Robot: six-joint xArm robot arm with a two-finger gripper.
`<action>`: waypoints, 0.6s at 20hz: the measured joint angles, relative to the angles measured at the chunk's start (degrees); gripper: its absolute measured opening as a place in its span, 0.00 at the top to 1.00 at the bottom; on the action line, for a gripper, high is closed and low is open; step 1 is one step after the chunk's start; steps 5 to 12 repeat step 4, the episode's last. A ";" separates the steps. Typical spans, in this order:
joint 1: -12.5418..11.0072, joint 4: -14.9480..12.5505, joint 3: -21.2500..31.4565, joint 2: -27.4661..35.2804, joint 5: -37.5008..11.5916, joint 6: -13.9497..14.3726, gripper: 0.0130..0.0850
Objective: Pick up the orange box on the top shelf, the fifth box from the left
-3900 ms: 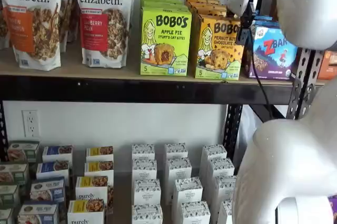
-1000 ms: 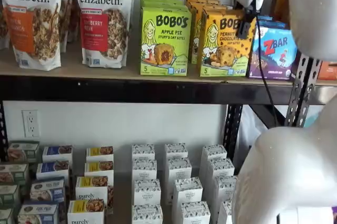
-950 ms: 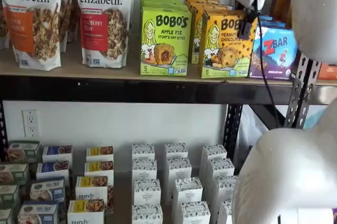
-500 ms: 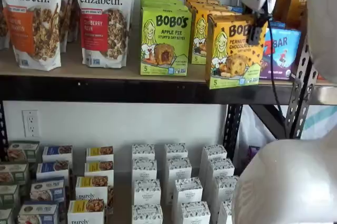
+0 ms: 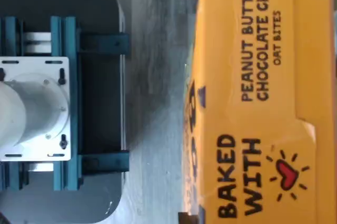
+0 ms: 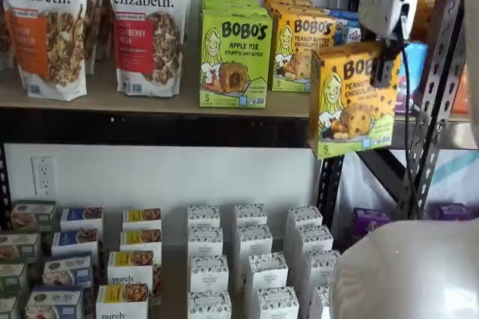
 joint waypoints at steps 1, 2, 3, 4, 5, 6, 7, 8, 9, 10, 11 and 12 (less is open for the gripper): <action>-0.15 -0.12 0.90 -0.84 0.15 -0.17 0.83; -0.42 -0.04 1.62 -1.51 0.31 -0.39 0.83; -0.76 0.14 2.31 -2.15 0.47 -0.66 0.83; -1.11 0.34 2.99 -2.77 0.58 -0.94 0.83; -1.11 0.34 2.99 -2.77 0.58 -0.94 0.83; -1.11 0.34 2.99 -2.77 0.58 -0.94 0.83; -1.11 0.34 2.99 -2.77 0.58 -0.94 0.83; -1.11 0.34 2.99 -2.77 0.58 -0.94 0.83; -1.11 0.34 2.99 -2.77 0.58 -0.94 0.83; -1.11 0.34 2.99 -2.77 0.58 -0.94 0.83; -1.11 0.34 2.99 -2.77 0.58 -0.94 0.83; -1.11 0.34 2.99 -2.77 0.58 -0.94 0.83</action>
